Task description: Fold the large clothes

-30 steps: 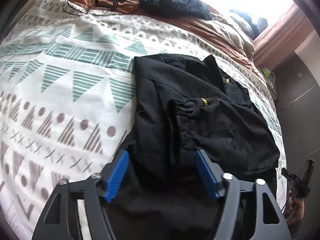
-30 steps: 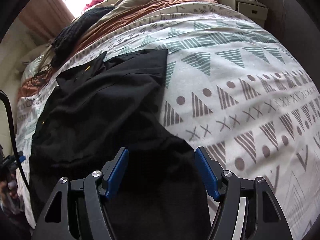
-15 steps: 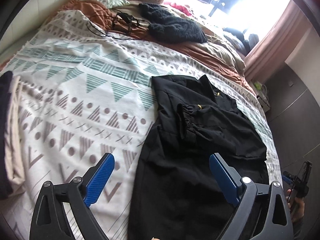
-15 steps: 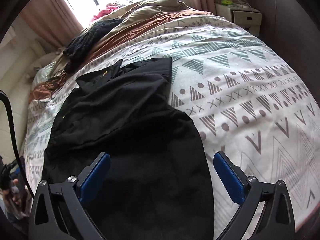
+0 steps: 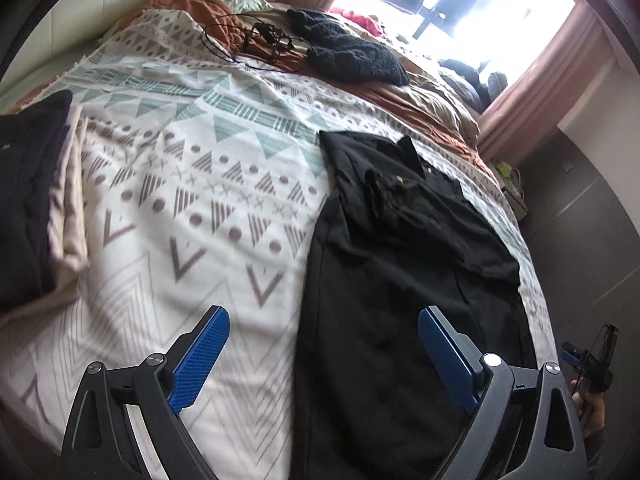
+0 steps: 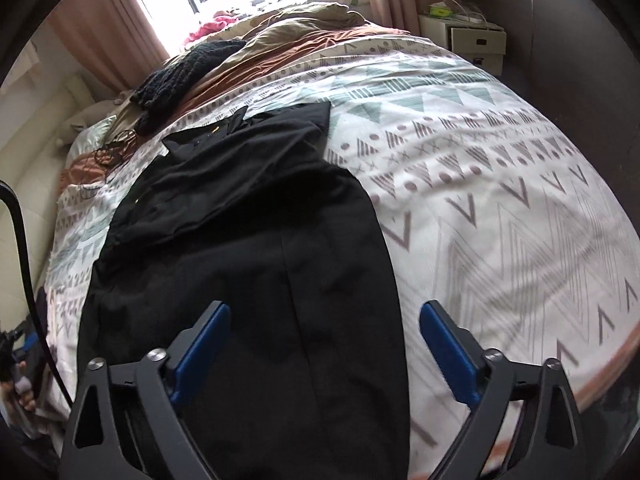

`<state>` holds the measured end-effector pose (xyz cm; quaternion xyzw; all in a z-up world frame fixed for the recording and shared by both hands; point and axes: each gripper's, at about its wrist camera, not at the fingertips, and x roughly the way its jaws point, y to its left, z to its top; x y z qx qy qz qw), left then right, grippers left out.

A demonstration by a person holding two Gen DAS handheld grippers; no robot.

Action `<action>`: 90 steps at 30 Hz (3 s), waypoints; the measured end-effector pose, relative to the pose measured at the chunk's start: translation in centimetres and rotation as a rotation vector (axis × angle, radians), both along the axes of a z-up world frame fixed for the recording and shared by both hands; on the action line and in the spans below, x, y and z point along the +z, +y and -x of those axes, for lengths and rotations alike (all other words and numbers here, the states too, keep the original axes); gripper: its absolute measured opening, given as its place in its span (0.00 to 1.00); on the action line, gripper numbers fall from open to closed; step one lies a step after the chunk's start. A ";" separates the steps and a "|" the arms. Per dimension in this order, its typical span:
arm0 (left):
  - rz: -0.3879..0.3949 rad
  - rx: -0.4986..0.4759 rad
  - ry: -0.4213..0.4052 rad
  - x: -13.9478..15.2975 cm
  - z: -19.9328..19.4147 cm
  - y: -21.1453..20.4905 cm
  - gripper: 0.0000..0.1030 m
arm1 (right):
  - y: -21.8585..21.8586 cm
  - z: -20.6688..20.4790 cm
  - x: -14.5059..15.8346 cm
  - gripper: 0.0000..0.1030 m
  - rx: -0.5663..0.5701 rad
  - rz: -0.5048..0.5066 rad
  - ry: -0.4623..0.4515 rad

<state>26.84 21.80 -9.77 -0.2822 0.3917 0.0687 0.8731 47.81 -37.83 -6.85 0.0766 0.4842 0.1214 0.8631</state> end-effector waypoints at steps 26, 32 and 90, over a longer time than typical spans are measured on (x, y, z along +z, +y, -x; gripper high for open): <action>0.175 -0.061 0.123 -9.5 9.4 -6.6 0.47 | -9.0 10.8 -10.4 0.70 -0.011 -0.327 0.061; 0.286 -0.073 0.094 -9.8 10.9 -7.0 0.47 | -10.1 13.2 -11.7 0.69 0.035 -0.522 0.065; 0.371 0.017 -0.515 10.2 25.7 -3.9 0.03 | -4.3 25.2 7.9 0.05 0.162 -0.765 -0.316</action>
